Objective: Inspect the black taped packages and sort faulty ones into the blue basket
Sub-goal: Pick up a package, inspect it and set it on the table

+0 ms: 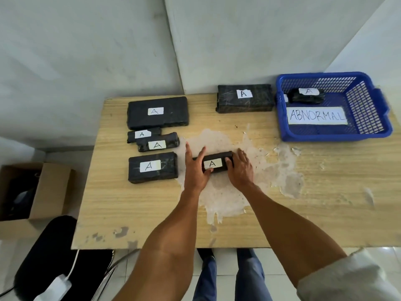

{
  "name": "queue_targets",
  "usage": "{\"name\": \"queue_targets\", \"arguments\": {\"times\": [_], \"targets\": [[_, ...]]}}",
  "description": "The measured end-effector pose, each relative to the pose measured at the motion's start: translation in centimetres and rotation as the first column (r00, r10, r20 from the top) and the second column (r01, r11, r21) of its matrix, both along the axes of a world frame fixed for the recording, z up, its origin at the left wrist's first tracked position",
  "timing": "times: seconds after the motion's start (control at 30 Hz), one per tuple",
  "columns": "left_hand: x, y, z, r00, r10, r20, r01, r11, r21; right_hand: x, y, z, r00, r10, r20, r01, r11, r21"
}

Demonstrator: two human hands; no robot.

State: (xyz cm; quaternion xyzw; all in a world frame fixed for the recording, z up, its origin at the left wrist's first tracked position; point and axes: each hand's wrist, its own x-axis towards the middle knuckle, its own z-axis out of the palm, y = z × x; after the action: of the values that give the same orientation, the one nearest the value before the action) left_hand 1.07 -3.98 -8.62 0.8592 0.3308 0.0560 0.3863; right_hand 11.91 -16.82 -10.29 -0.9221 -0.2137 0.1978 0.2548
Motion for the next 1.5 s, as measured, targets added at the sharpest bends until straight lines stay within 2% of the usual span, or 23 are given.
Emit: {"name": "queue_targets", "arguments": {"times": [0.13, 0.3, 0.43, 0.57, 0.67, 0.87, 1.03, 1.23, 1.33, 1.43, 1.5], "targets": [[-1.4, -2.1, 0.8, 0.961, 0.274, 0.021, -0.264, 0.942, -0.209, -1.8, -0.5, 0.0, 0.998, -0.055, -0.032, 0.056, 0.998, 0.015], [-2.0, -2.0, 2.4, 0.902, 0.415, -0.12, -0.428, 0.822, -0.376, -3.7, -1.6, 1.6, 0.983, -0.169, -0.077, 0.176, 0.981, 0.088], [-2.1, -1.2, 4.8, 0.916, 0.38, -0.129, -0.401, 0.849, -0.344, -4.1, -2.1, 5.3, 0.945, -0.28, -0.166, 0.297, 0.951, 0.088], [-1.8, -0.7, 10.7, 0.929, 0.367, 0.033, -0.308, 0.823, -0.477, -3.9, -2.2, 9.2, 0.91, -0.344, -0.229, 0.397, 0.884, 0.249], [-1.6, 0.3, 13.7, 0.935, 0.344, 0.087, -0.257, 0.826, -0.501, -2.7, -1.9, 12.6, 0.898, -0.351, -0.266, 0.432, 0.82, 0.375], [-1.1, 2.0, 19.2, 0.912, 0.346, 0.221, -0.136, 0.762, -0.633, -1.2, -1.1, 21.2, 0.865, -0.34, -0.368, 0.494, 0.705, 0.509], [-0.7, 2.3, 21.9, 0.885, 0.343, 0.315, -0.065, 0.761, -0.646, 0.2, -0.8, 24.3, 0.883, -0.353, -0.31, 0.469, 0.682, 0.561], [-0.6, 2.6, 22.9, 0.857, 0.353, 0.376, -0.031, 0.764, -0.645, 1.0, -0.5, 25.2, 0.877, -0.345, -0.334, 0.48, 0.646, 0.594], [-0.3, 2.9, 23.9, 0.848, 0.405, 0.342, -0.083, 0.739, -0.669, 1.0, -0.4, 25.5, 0.898, -0.287, -0.335, 0.439, 0.646, 0.624], [0.4, 3.6, 24.7, 0.808, 0.505, 0.304, -0.187, 0.709, -0.68, 1.1, -0.7, 25.8, 0.931, -0.127, -0.342, 0.332, 0.685, 0.649], [0.7, 3.8, 25.1, 0.794, 0.535, 0.289, -0.254, 0.723, -0.642, 1.5, -1.0, 25.5, 0.947, -0.054, -0.317, 0.256, 0.721, 0.643]]}}
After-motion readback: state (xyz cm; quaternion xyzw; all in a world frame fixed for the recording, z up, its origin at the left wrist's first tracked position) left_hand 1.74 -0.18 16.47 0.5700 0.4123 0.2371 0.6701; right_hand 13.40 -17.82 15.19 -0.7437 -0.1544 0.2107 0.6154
